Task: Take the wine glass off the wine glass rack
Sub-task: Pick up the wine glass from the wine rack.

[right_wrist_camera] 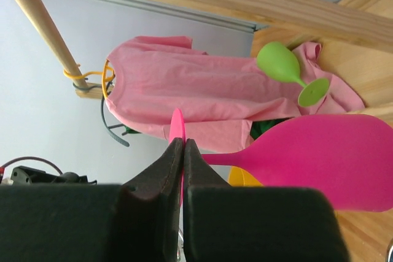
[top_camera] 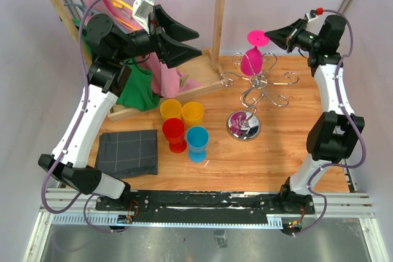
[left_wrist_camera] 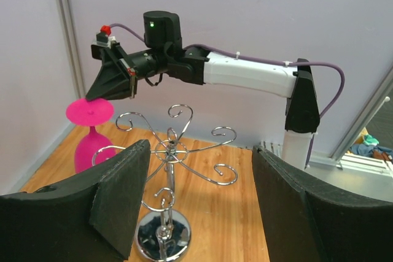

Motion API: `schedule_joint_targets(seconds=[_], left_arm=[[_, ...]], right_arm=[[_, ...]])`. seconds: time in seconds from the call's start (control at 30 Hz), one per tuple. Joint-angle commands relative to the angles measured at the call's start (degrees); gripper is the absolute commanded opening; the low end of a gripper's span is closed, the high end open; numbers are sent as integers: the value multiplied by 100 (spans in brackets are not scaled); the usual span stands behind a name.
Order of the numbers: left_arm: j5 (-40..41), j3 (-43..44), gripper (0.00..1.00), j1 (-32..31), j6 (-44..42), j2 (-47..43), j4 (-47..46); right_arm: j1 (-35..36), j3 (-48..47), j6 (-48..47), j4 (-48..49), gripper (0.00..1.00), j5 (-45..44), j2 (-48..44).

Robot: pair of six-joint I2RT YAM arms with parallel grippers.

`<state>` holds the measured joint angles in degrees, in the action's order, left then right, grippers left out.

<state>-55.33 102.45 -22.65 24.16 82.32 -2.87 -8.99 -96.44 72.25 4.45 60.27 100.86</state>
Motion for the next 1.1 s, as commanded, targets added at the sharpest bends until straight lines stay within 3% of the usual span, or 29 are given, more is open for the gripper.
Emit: schedule_joint_targets(seconds=[0.0,0.23,0.53,0.77,1.07], left_arm=[[-46,-25,72,-48,-93,-177,-20],[-30,-77,72,-46,-135,-207,15],[-43,-194,73,-51,-13,-157,-183],[-143,-307,73,-46,81,-154,-371],[-320,-355,80,-46,425,-75,-707]], right_arm=[[89,-557,293,542,1,-218,200],[-350,-583,1405,2053,1,-786,162],[-515,-973,3178,3766,1,-707,-168],[-461,-1148,3780,4128,1,-463,-770],[40,214,3876,4357,1,-384,-2203]])
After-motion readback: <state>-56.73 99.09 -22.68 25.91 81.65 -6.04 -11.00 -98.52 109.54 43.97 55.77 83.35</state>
